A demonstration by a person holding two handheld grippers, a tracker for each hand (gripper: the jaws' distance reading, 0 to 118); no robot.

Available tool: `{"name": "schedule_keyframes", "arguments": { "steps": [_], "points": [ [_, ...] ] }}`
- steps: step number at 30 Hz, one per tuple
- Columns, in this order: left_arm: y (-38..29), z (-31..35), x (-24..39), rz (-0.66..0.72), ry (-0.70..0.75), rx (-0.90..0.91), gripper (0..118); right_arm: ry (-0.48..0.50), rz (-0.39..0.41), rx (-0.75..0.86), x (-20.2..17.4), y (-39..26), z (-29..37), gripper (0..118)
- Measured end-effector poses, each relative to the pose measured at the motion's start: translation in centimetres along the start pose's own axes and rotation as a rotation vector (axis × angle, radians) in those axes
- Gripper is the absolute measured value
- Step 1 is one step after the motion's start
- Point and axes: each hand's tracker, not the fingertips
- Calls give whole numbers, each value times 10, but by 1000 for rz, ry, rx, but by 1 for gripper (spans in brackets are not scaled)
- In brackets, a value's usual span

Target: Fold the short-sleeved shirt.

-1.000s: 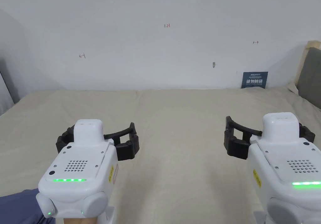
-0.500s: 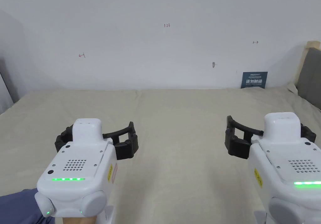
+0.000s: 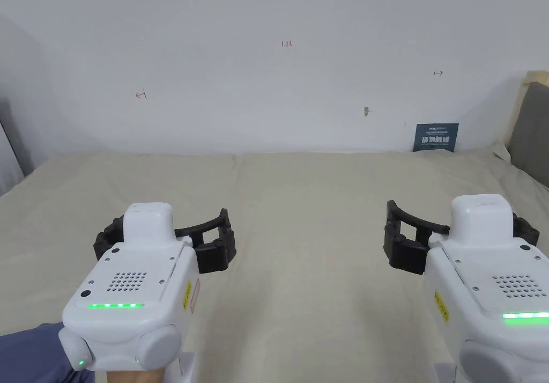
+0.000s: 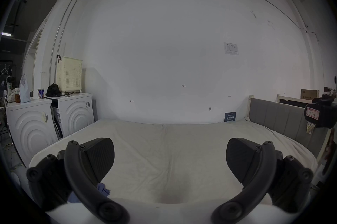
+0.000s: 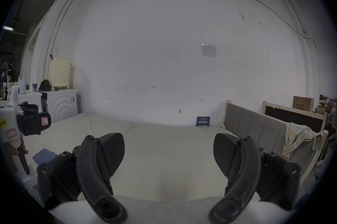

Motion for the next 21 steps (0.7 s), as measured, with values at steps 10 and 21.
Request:
{"name": "schedule_keyframes", "arguments": {
  "steps": [10, 21],
  "points": [
    [1, 0, -1, -13, 6, 13, 118, 2, 5, 1, -2, 1, -1, 101],
    [1, 0, 1, -31, -1, 12, 118, 3, -5, 2, -1, 2, -2, 101]
  ]
}}
